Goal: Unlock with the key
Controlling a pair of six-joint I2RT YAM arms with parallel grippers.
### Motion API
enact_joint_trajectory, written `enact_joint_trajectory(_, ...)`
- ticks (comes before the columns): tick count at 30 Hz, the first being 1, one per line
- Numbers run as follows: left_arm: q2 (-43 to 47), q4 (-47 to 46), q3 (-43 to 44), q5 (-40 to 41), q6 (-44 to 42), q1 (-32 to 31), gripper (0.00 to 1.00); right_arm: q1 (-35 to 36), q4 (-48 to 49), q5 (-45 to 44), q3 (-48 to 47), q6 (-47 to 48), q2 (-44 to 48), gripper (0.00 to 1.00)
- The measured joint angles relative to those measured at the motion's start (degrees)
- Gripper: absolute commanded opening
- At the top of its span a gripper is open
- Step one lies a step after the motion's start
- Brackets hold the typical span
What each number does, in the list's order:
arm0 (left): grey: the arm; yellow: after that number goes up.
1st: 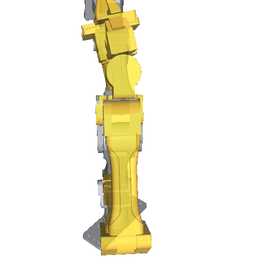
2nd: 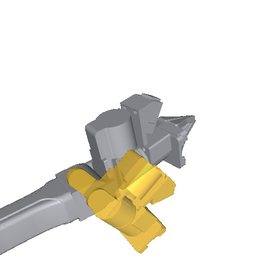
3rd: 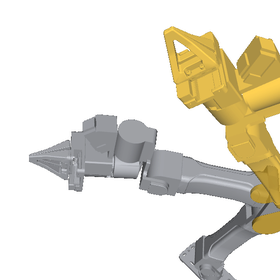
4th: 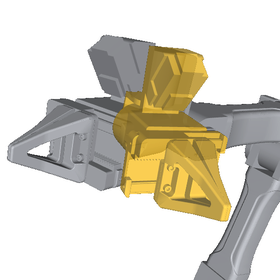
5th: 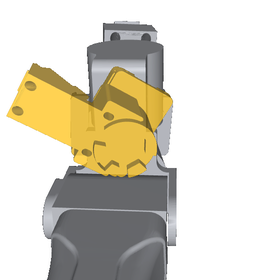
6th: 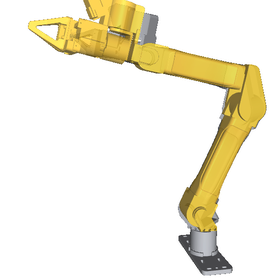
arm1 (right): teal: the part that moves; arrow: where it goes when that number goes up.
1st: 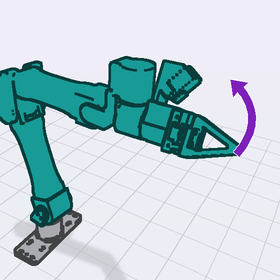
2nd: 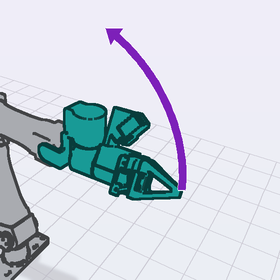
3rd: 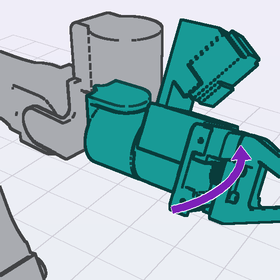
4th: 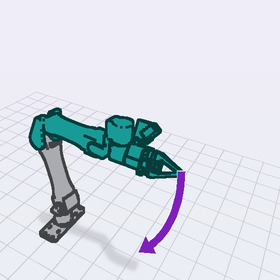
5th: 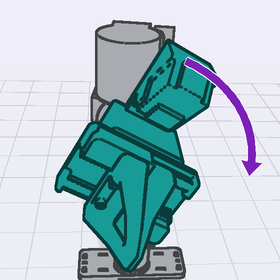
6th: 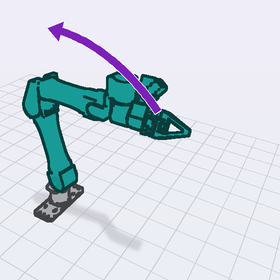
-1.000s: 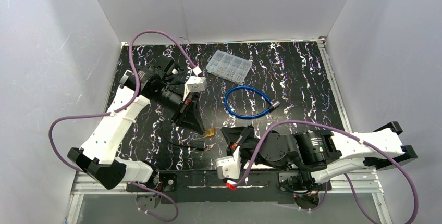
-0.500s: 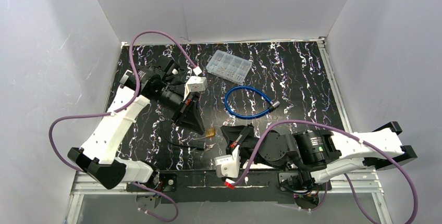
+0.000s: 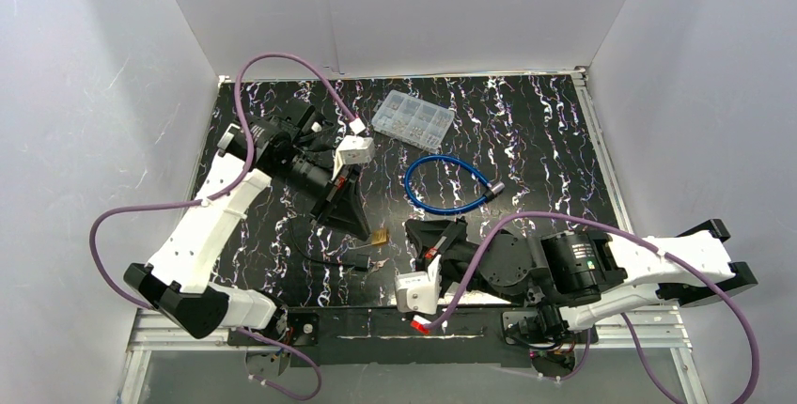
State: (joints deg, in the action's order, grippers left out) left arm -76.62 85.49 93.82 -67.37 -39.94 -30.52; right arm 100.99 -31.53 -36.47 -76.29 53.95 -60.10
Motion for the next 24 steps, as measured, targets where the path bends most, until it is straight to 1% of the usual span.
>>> enact_joint_trajectory(12, -1.8, 0.0, 4.3, 0.3, -2.1, 0.0, 0.0, 0.0, -0.1, 0.7, 0.0, -2.0, 0.1, 0.01)
enact_joint_trajectory(24, -1.8, 0.0, 4.6, 0.0, -2.4, 0.0, 0.0, 0.0, -1.7, 1.7, -0.3, -3.1, -1.5, 0.01)
